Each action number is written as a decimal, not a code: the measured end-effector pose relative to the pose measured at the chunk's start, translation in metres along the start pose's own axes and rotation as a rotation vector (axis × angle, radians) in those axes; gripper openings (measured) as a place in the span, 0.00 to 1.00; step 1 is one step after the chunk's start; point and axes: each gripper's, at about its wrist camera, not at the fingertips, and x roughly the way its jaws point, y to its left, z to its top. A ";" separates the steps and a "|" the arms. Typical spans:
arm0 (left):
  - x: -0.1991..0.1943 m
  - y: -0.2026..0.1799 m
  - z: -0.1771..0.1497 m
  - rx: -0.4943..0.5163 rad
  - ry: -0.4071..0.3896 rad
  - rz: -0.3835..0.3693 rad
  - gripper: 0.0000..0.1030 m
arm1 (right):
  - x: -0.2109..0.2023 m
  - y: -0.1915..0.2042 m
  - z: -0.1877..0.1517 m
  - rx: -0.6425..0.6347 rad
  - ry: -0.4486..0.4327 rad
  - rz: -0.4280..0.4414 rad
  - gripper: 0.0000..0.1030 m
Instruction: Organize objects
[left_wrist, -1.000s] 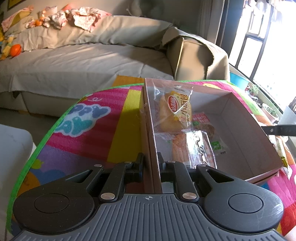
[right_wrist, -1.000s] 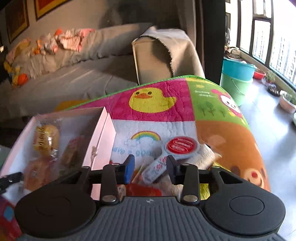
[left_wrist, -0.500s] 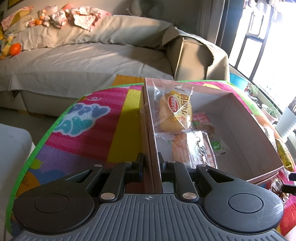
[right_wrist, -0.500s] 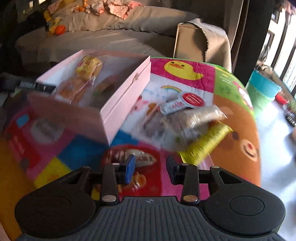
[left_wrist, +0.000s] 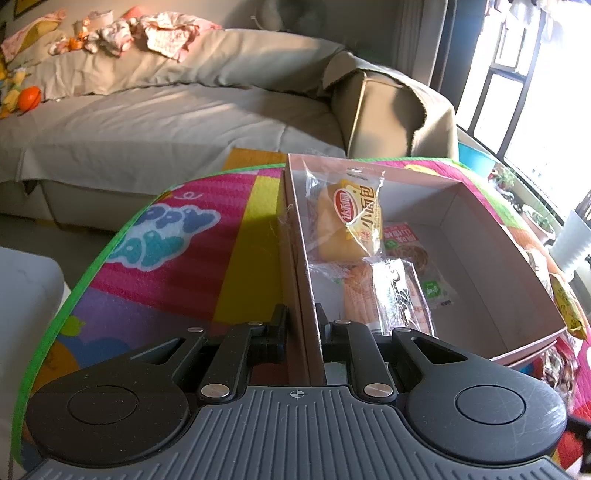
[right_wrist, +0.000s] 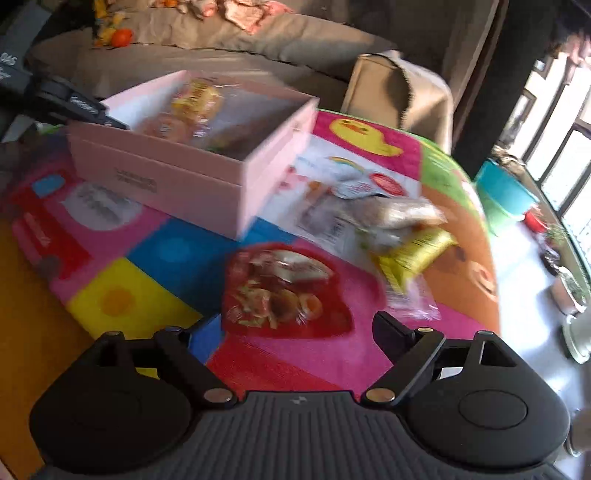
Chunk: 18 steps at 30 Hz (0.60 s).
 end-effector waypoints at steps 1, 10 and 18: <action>0.000 0.000 0.000 -0.001 0.000 -0.001 0.15 | -0.002 -0.005 -0.003 -0.006 0.000 -0.059 0.84; 0.000 0.000 0.000 0.001 0.001 0.000 0.16 | -0.018 -0.040 -0.006 0.241 -0.051 0.043 0.94; 0.000 0.000 0.000 0.005 0.001 0.004 0.16 | 0.029 -0.021 0.016 0.238 -0.022 0.078 0.95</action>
